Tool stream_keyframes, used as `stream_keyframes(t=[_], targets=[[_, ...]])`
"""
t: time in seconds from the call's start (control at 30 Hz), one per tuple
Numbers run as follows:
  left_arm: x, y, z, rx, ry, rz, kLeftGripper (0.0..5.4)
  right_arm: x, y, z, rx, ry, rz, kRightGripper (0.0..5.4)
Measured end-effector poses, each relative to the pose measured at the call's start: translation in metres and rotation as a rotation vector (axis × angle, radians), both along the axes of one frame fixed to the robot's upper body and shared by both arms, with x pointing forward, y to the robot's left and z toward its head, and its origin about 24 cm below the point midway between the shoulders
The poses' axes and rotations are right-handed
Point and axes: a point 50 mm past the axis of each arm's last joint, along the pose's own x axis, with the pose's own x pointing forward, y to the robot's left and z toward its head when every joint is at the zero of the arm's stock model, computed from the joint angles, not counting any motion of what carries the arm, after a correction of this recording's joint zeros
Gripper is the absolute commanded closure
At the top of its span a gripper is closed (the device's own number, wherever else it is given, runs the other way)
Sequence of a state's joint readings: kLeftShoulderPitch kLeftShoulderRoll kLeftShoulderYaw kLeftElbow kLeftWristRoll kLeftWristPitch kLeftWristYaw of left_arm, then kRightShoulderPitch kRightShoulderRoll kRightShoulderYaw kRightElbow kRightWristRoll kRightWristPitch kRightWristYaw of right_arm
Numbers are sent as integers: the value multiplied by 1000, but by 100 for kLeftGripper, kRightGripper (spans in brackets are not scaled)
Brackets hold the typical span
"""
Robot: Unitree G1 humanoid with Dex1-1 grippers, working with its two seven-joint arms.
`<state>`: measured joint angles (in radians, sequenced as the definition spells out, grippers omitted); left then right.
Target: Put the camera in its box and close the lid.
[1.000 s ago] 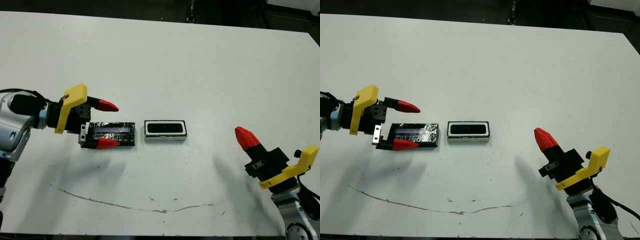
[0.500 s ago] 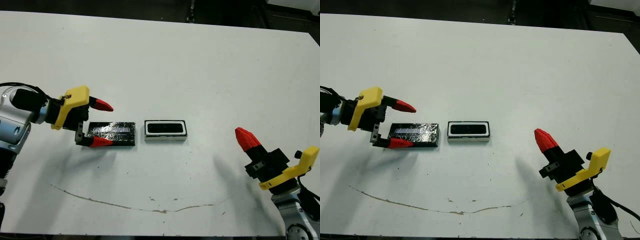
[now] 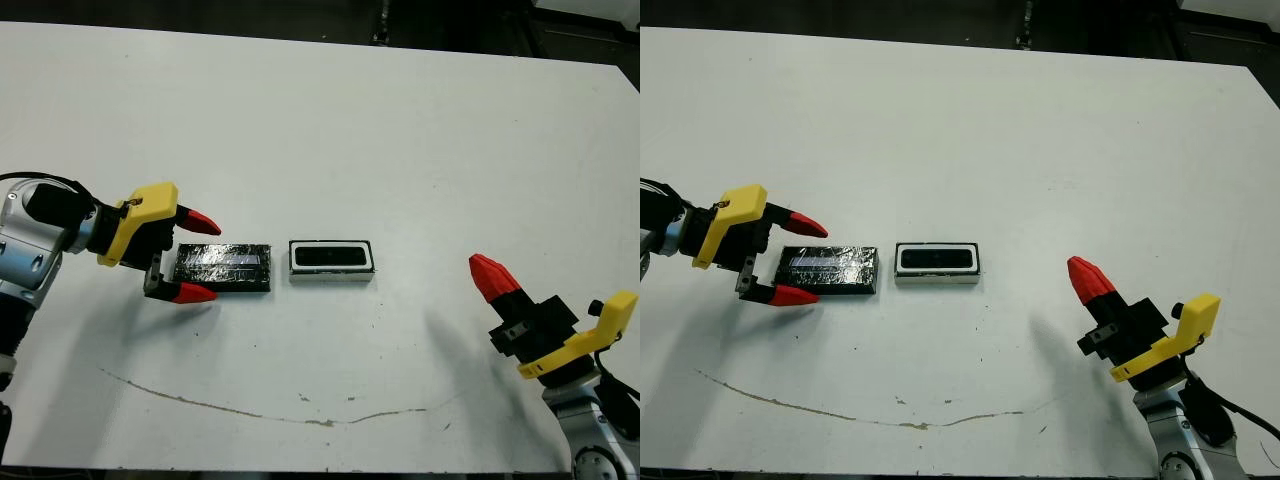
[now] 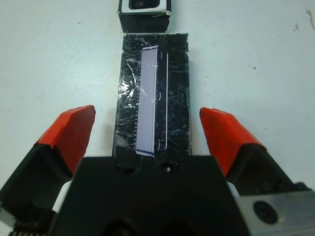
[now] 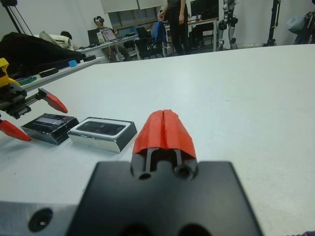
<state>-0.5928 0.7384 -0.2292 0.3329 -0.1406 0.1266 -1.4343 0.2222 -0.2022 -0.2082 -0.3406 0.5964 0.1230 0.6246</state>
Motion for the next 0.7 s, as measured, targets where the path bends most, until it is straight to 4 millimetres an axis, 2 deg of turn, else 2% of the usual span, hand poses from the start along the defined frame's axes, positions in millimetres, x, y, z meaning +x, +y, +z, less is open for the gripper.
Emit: stream_keyframes(t=[0.33,0.5,0.7], targets=[[1,1,-10,-64,46,70,0,0,1,1,2,-1,3,539],[-1,1,-15,-86,78,126,50,0,1,0,10,3,7,540],[-3,0,-17,-114,71,131,144,0,2,0,16,7,12,540]])
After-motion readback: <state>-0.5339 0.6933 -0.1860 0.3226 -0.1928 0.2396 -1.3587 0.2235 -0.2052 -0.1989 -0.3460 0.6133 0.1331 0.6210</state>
